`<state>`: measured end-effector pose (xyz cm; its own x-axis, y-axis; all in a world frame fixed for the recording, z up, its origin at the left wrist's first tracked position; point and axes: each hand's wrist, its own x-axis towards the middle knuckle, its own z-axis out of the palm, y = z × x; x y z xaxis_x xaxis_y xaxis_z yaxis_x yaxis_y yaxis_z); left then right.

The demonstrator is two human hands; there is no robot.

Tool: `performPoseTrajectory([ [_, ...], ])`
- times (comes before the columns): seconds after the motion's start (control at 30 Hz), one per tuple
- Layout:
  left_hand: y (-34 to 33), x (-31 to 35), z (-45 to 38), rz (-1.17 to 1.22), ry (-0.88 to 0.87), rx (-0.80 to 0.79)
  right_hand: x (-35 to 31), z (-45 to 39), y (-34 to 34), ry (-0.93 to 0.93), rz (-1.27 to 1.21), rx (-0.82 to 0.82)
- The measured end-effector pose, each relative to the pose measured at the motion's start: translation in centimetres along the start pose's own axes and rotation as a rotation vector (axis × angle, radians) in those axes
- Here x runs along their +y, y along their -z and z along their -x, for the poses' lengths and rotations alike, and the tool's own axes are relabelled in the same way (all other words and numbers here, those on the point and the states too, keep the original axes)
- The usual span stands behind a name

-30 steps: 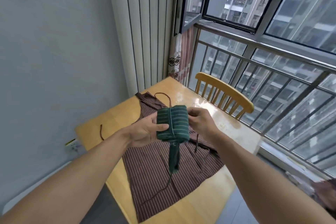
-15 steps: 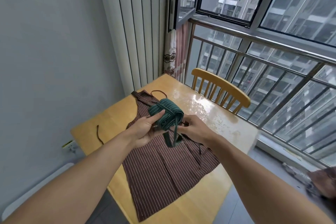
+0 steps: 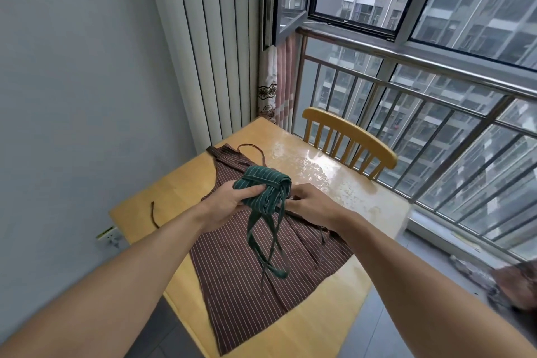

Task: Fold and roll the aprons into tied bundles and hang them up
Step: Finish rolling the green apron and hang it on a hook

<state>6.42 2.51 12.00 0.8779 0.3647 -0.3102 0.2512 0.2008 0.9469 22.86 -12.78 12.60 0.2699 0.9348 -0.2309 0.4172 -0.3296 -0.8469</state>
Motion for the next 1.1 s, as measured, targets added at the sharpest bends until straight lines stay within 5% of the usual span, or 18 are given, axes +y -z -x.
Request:
performPoseTrajectory([
  [0.17,-0.6,0.3,-0.5,0.150,-0.104,0.071,0.5,0.6,-0.1,-0.028,-0.233,-0.004],
  [0.4,-0.7,1.8,-0.5,0.213,-0.073,0.164,1.0,1.8,0.1,0.048,-0.168,0.145],
  [0.6,0.2,2.3,-0.2,0.278,0.005,-0.077,1.6,2.9,1.1,-0.030,-0.571,-0.338],
  [0.73,-0.1,2.6,0.1,0.090,0.109,-0.458,1.8,1.7,0.9,-0.175,-0.283,-0.631],
  [0.87,-1.4,3.4,0.7,-0.269,0.211,-0.746,0.1,0.4,2.0,-0.344,0.092,-0.686],
  [0.97,-2.1,3.3,1.2,-0.442,0.325,-0.726,-2.6,-0.6,3.4,-0.391,0.193,-0.607],
  [1.1,-2.3,2.5,1.2,-0.408,0.378,-0.486,-6.1,-0.6,3.8,-0.294,0.299,-0.487],
])
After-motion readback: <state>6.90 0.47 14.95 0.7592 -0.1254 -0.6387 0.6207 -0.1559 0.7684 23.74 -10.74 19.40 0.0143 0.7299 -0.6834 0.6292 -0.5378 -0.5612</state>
